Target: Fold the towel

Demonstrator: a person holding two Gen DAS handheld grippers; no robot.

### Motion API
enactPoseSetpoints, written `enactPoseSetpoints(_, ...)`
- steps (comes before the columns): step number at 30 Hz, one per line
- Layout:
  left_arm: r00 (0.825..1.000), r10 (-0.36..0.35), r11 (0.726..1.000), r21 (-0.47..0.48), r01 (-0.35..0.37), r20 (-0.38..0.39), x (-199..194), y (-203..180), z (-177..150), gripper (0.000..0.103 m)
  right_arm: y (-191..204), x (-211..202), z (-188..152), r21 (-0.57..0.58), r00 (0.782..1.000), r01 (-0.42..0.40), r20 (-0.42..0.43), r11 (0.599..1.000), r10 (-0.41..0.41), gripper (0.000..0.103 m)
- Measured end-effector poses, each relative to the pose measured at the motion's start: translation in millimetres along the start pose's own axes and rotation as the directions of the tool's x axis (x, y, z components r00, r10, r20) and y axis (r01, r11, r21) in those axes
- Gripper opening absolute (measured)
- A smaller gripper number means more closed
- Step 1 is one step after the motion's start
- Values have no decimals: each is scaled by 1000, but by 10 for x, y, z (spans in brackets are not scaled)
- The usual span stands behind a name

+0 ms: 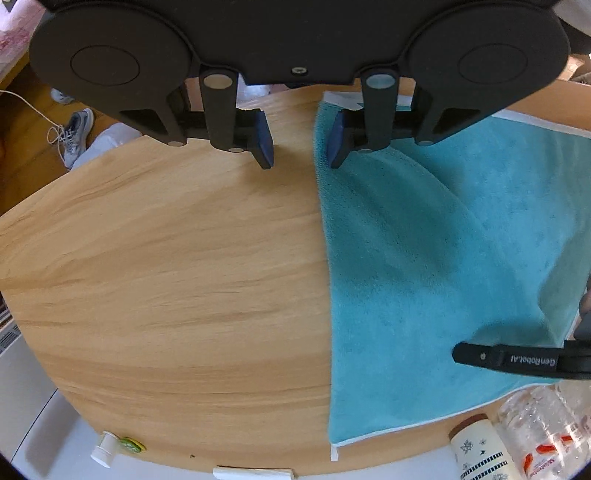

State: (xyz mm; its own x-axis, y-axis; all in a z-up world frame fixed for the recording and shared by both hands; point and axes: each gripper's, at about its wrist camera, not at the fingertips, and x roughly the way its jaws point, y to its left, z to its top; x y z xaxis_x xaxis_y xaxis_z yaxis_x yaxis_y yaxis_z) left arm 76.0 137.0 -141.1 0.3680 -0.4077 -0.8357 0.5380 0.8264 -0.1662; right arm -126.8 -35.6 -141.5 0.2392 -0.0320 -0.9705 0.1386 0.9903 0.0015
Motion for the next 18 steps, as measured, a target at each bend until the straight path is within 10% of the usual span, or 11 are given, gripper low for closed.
enactPoseSetpoints(18,999,37,995,-90,-38,-12,-28,169,36,48,-18,77,67,-55,977,-206,39,977,208,34)
